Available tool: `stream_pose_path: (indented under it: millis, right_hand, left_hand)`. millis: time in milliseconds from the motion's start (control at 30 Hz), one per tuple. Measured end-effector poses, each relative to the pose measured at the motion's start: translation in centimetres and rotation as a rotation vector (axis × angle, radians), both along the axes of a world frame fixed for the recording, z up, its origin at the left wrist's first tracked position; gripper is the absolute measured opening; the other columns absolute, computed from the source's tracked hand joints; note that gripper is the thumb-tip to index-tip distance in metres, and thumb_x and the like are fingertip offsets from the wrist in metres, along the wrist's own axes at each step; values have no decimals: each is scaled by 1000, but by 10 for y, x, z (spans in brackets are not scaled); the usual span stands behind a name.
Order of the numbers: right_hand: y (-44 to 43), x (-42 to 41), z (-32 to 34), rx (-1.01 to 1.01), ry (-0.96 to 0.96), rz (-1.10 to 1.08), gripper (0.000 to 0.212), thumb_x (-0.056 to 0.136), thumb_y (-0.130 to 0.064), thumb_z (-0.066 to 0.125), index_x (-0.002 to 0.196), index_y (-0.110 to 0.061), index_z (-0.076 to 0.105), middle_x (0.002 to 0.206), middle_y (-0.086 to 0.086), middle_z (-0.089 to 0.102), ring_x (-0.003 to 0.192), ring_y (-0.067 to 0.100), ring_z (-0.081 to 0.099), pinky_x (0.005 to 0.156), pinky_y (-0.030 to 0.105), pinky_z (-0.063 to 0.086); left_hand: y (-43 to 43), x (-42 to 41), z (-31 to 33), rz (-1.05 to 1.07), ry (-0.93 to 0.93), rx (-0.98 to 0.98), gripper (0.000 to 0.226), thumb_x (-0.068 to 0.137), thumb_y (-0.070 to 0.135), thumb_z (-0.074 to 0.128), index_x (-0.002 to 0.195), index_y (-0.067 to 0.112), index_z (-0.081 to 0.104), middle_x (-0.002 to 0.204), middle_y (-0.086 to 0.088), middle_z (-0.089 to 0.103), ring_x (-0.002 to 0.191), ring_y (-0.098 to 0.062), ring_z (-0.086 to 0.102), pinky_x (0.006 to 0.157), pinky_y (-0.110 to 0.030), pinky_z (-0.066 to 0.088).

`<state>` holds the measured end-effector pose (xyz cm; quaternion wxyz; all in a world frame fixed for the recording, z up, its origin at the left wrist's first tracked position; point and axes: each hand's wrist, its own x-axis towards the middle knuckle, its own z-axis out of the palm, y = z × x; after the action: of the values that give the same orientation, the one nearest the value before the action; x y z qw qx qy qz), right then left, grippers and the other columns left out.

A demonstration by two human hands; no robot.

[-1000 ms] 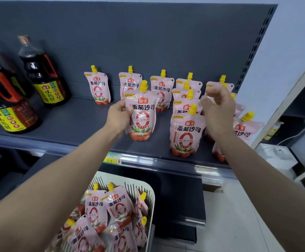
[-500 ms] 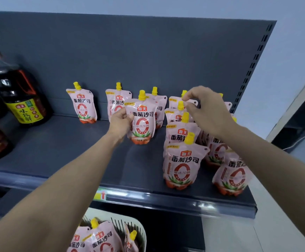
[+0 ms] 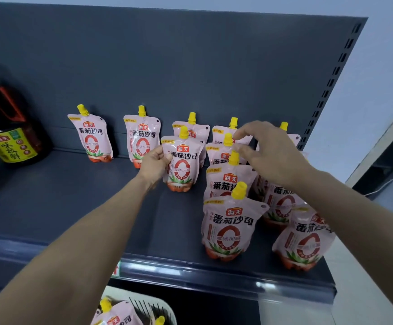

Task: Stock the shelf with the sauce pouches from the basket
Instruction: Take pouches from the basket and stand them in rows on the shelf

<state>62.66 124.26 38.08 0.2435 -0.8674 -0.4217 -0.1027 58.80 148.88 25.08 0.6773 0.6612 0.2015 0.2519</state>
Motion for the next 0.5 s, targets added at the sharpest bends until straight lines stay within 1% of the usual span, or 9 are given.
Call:
stream_pose_path:
  millis: [67,167,267,333,400,467,500]
  right_hand:
    - [-1,-3,2,-11,-15,-1,19,92,-23,55,110,-18,61,121,0,60,114,16,49,89,24,32]
    - [-3,-9,5,2,-21,-8,20,92,-24,56,110,-19,61,121,-1,60,116,17,49,91,26,33]
    - [-3,-18,10,19,-30,-12,21,92,-25,56,112,-19,61,120,-1,60,117,16,49,94,28,35]
    - [-3,-26,14,41,-31,-14,21,92,-24,56,112,-20,61,120,-1,60,115,16,50,94,28,36]
    - [-2,-37,18,62,-35,-7,21,92,-23,57,112,-19,61,118,0,60,113,17,51,95,31,39]
    - [-1,-52,23,76,-54,14,21,91,-21,57,111,-17,61,117,0,60,113,18,51,97,34,42]
    - [0,-60,25,84,-67,24,20,92,-20,57,111,-17,61,117,-1,60,114,17,51,98,33,41]
  left_hand:
    - [2,0,-1,-14,25,30,27,95,1,42,117,-1,56,115,-16,62,88,-18,64,63,-20,57]
    - [6,-3,-1,-25,84,58,28,95,4,43,120,1,55,119,-17,61,104,-27,60,74,-30,53]
    - [6,-5,4,-37,138,94,28,94,2,44,120,2,55,116,-13,62,104,-23,59,79,-32,50]
    - [6,-9,7,-29,167,123,27,92,-3,45,117,2,54,106,-8,63,101,-20,57,78,-27,50]
    - [6,-16,10,10,188,165,24,89,-6,48,111,5,53,88,1,58,92,-18,56,69,-17,49]
    - [8,-27,16,68,198,243,28,88,-9,47,112,4,51,80,6,50,81,-11,52,60,-6,45]
    - [8,-34,20,86,191,292,29,87,-10,46,112,4,52,80,7,48,80,-11,50,60,-3,44]
